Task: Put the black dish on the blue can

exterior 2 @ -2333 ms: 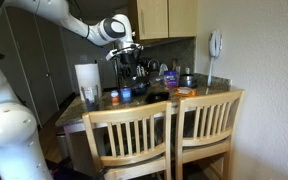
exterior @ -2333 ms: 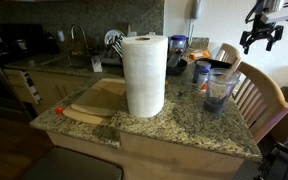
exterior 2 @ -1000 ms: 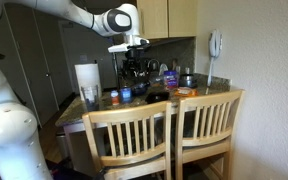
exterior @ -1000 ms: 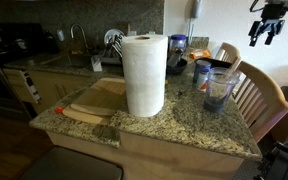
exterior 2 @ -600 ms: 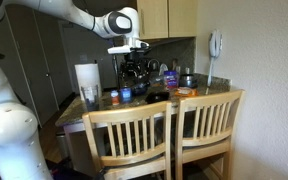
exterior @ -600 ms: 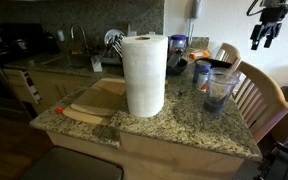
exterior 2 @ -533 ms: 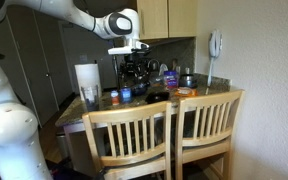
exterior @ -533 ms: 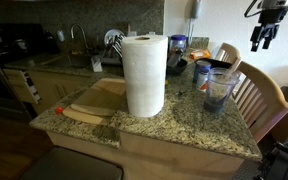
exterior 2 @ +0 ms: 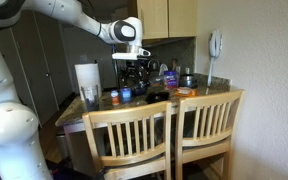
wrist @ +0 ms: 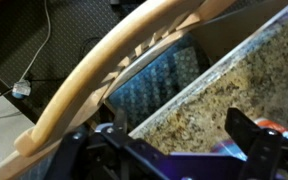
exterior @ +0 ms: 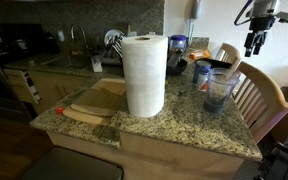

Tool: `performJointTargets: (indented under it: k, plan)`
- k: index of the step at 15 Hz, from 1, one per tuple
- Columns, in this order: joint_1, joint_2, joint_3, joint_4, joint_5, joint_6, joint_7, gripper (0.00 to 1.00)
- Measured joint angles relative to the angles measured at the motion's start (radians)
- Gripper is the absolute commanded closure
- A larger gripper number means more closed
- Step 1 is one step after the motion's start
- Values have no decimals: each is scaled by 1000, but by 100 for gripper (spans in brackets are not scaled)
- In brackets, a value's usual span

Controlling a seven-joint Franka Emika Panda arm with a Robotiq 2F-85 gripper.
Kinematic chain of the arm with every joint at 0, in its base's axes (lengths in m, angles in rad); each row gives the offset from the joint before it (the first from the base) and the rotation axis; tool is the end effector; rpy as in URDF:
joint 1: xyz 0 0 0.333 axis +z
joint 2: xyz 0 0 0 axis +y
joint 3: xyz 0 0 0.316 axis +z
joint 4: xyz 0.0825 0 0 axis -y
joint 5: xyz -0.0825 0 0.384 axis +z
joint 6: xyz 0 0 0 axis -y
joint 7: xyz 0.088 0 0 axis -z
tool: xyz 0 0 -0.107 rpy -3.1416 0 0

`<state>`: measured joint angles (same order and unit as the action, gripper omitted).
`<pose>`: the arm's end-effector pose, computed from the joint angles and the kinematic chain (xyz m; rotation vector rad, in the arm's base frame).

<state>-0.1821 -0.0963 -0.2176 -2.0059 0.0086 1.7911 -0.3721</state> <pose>0.4749 -0.2028 0.4878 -3.0651 0.0425 0.1550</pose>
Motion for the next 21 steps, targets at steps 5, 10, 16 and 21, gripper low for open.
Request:
performJointTargets:
  k: [5,10,16,21]
  plan:
    - [0,110,-1,67,217,284,64,0]
    - [0,123,2,75,220,294,64,0]
    - [4,201,14,114,182,316,207,0]
    - [7,440,25,249,177,387,421,0]
